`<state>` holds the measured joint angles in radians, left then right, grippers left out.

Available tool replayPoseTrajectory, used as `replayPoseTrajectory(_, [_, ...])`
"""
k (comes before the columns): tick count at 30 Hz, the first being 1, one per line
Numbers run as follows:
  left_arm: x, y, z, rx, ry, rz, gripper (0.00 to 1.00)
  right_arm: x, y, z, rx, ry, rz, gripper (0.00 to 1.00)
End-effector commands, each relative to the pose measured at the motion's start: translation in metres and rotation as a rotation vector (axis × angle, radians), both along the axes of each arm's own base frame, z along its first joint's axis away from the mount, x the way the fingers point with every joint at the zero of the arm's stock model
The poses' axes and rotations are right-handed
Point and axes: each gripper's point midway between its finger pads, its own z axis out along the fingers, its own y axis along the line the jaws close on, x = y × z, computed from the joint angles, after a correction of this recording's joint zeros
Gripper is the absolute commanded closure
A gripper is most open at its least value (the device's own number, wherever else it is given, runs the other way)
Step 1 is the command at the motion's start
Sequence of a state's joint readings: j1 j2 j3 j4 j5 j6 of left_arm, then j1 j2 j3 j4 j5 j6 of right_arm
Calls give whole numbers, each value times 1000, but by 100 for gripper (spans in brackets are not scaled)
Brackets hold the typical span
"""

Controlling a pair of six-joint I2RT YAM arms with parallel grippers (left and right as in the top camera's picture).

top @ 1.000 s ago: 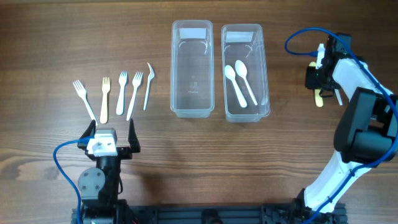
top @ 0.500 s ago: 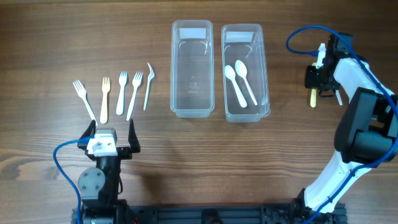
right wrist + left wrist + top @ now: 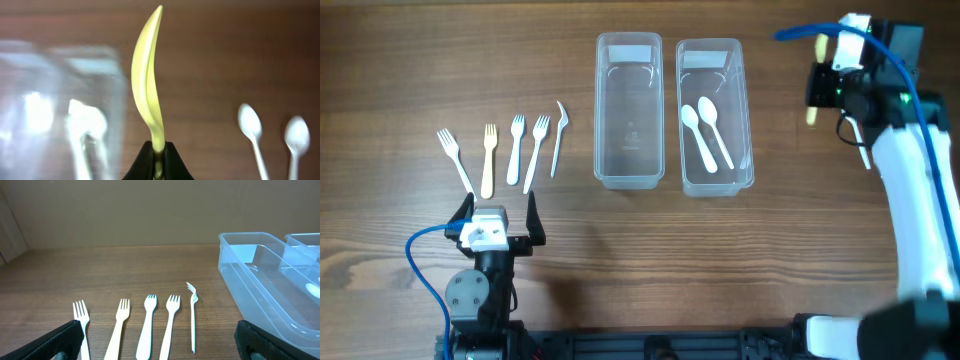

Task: Pack container
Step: 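Carry the yellow spoon into the right container and release it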

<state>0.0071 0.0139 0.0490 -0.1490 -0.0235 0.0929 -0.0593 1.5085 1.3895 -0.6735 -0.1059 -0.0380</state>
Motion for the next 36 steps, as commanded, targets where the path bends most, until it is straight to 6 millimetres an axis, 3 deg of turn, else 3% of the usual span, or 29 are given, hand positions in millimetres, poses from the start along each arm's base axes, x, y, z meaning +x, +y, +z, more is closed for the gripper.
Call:
replayPoseTrajectory(1, [0, -1, -2, 13, -2, -11, 0, -13, 56, 29, 80, -55, 122, 96])
replayPoseTrajectory(4, [0, -1, -2, 13, -2, -11, 0, -19, 87, 28, 99, -43, 181, 96])
replayPoseTrajectory(7, [0, -1, -2, 13, -2, -11, 0, -22, 120, 14, 102, -2, 255, 96])
replayPoseTrajectory(10, [0, -1, -2, 13, -2, -11, 0, -18, 136, -7, 96, 48, 250, 96])
replayPoseTrajectory(14, [0, -1, -2, 13, -2, -11, 0, -6, 148, -48, 76, 131, 257, 96])
replayPoseTrajectory(20, [0, -1, -2, 13, -2, -11, 0, 6, 152, -124, 57, 286, 243, 96])
replayPoseTrajectory(23, [0, -1, -2, 13, -2, -11, 0, 8, 153, -151, 50, 335, 240, 95])
replayPoseTrajectory(24, [0, -1, -2, 13, -2, -11, 0, 8, 153, -154, 49, 339, 240, 93])
replayPoseTrajectory(25, [0, -1, -2, 13, -2, -11, 0, 9, 153, -156, 48, 341, 241, 86])
replayPoseTrajectory(26, [0, -1, -2, 13, -2, -11, 0, 9, 153, -156, 47, 338, 243, 73])
replayPoseTrajectory(27, [0, -1, -2, 13, -2, -11, 0, 10, 153, -155, 47, 336, 243, 70])
replayPoseTrajectory(30, [0, -1, -2, 13, -2, -11, 0, 13, 153, -137, 53, 295, 245, 53])
replayPoseTrajectory(33, [0, -1, -2, 13, -2, -11, 0, 13, 151, -111, 51, 245, 246, 52])
replayPoseTrajectory(36, [0, -1, -2, 13, -2, -11, 0, 11, 130, -80, 5, 192, 185, 53])
